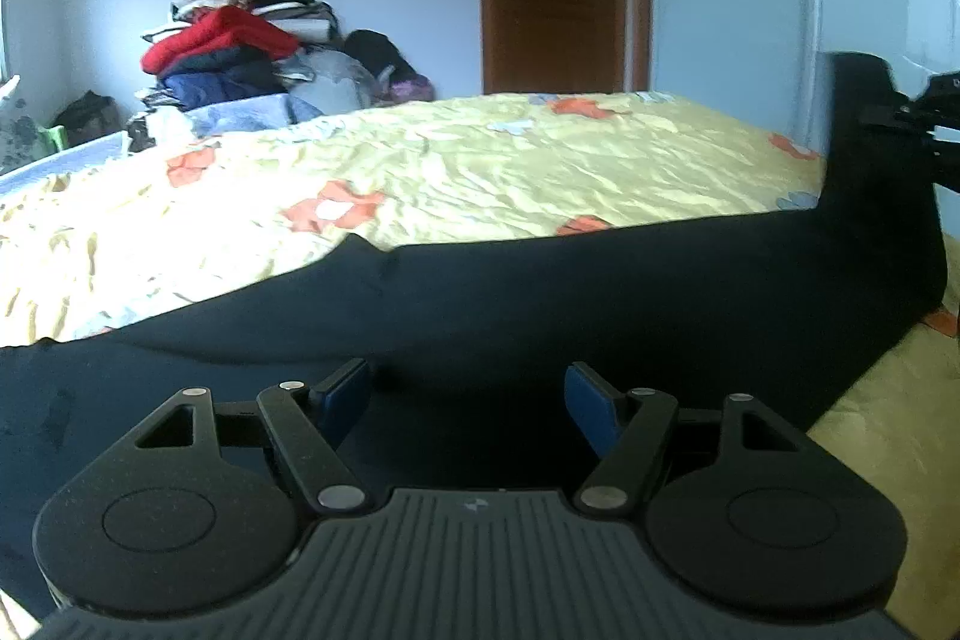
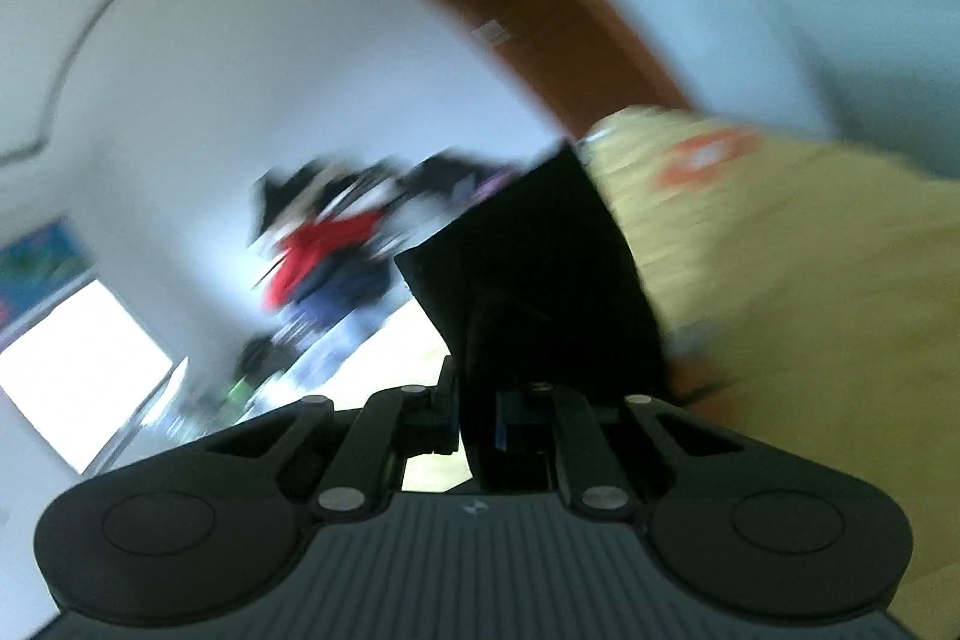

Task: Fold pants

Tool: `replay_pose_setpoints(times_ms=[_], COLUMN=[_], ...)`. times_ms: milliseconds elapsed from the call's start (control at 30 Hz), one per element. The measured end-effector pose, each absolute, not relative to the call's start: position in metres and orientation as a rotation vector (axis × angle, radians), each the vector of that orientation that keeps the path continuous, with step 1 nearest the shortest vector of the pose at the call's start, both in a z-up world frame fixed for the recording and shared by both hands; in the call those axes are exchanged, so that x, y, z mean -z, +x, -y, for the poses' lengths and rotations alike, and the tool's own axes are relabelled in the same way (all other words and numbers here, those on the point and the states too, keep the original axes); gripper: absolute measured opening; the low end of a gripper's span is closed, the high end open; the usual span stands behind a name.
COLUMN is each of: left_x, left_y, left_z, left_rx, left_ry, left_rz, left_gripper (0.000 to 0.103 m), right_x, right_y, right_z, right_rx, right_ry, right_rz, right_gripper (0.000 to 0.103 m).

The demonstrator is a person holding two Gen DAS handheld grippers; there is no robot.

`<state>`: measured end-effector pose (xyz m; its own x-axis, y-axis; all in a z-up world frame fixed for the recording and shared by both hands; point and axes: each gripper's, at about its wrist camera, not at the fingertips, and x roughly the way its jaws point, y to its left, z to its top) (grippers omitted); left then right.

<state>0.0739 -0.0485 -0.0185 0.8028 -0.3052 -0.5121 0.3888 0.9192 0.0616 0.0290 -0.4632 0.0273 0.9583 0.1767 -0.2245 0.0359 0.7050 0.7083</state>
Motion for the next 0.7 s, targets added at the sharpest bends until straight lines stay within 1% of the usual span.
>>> replay_pose_setpoints(times_ms=[167, 333, 467, 533, 567, 600, 667, 700], left_x=[0.017, 0.016, 0.016, 0.016, 0.016, 0.015, 0.013, 0.012], left_y=[0.078, 0.08, 0.083, 0.085, 0.086, 0.086, 0.087, 0.088], left_z=[0.036, 0.024, 0.014, 0.008, 0.006, 0.004, 0.001, 0.001], left_rx=[0.326, 0.282, 0.236, 0.211, 0.197, 0.18, 0.148, 0.138], left_ry=[0.13, 0.102, 0.064, 0.028, 0.013, 0.007, 0.01, 0.011], left_rz=[-0.525, -0.531, -0.535, -0.544, -0.547, -0.547, -0.54, -0.537], left_gripper=[0.076, 0.076, 0.076, 0.076, 0.076, 0.076, 0.077, 0.079], right_x=[-0.021, 0.009, 0.018, 0.017, 0.019, 0.02, 0.018, 0.016], right_y=[0.069, 0.091, 0.091, 0.091, 0.092, 0.094, 0.093, 0.093], right_z=[0.376, 0.296, 0.264, 0.252, 0.248, 0.246, 0.243, 0.243], right_rx=[-0.346, -0.502, -0.54, -0.53, -0.522, -0.526, -0.552, -0.578], right_ry=[0.709, 0.642, 0.56, 0.527, 0.505, 0.479, 0.43, 0.411], right_rz=[-0.413, -0.57, -0.615, -0.626, -0.645, -0.675, -0.7, -0.71], right_gripper=[0.01, 0.01, 0.01, 0.012, 0.013, 0.023, 0.028, 0.038])
